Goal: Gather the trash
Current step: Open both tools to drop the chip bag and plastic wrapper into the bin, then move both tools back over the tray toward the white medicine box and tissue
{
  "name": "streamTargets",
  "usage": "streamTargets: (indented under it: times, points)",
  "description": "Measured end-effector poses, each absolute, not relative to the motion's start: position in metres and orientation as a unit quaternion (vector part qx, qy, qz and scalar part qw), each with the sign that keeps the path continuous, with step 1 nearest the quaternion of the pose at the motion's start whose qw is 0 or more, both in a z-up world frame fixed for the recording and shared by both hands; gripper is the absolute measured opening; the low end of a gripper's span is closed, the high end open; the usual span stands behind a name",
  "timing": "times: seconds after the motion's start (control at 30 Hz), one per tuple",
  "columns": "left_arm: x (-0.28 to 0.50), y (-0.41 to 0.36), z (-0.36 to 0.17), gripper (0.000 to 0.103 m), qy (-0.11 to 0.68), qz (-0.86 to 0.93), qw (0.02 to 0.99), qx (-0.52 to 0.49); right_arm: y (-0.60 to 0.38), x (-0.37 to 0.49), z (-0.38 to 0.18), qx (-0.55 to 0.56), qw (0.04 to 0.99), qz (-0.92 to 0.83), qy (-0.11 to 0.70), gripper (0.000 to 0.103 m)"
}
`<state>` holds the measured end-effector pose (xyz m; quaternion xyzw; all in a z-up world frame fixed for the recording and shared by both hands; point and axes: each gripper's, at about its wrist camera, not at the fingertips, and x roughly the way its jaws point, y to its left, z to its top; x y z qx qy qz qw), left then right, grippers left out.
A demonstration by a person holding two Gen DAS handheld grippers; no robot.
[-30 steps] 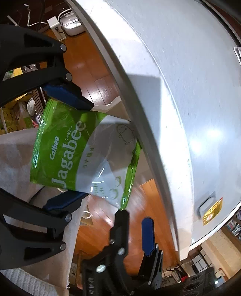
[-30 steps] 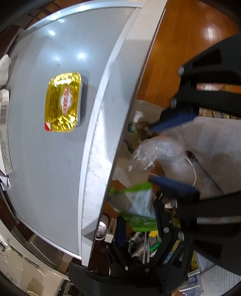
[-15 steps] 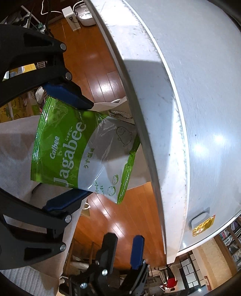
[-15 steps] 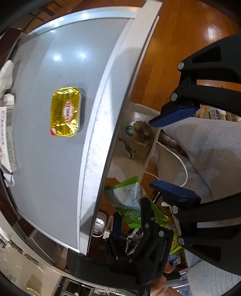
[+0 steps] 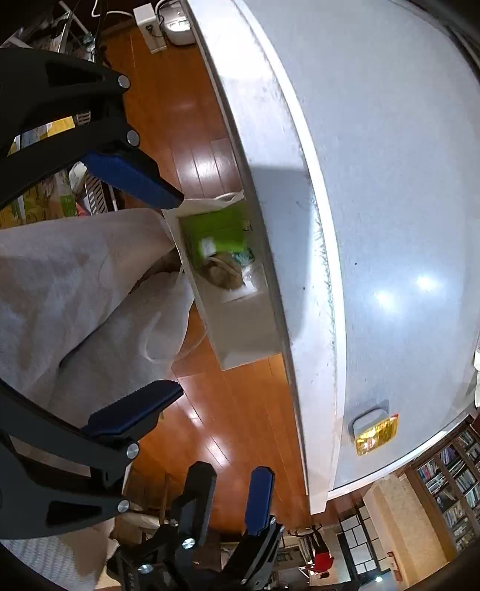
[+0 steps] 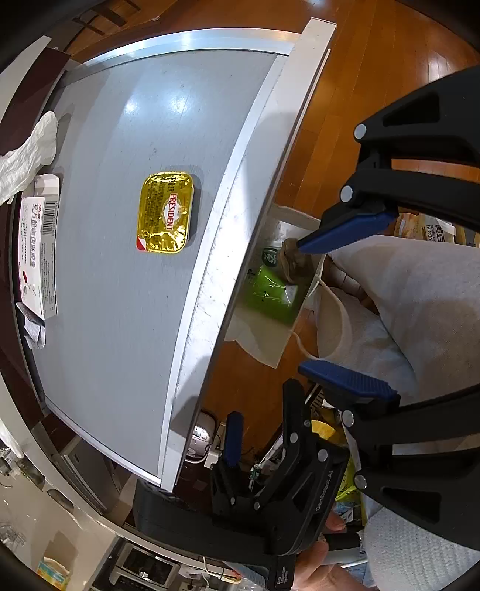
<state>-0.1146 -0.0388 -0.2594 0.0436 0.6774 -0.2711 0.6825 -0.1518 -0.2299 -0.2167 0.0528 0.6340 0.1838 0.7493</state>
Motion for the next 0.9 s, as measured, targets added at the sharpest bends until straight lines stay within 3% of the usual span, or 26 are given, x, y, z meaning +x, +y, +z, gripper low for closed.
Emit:
streamTargets:
  times: [0.43,0.5,0.9]
  points:
    - [-0.130,0.001,-0.210,0.094,0.634,-0.275,0.722,0.036,-0.252,-0.171,-0.168,0.051,0.764,0.227,0.602,0.061]
    - [-0.131,0.003,-0.192,0.094,0.611,-0.277,0.741,0.042,-0.257,-0.170,-0.147,0.060,0.779,0.232,0.579,0.068]
    - [-0.092,-0.006,-0.098,0.095,0.465,-0.229,0.854,0.050,-0.277,-0.133,-0.073,0.095,0.863,0.202,0.452,0.085]
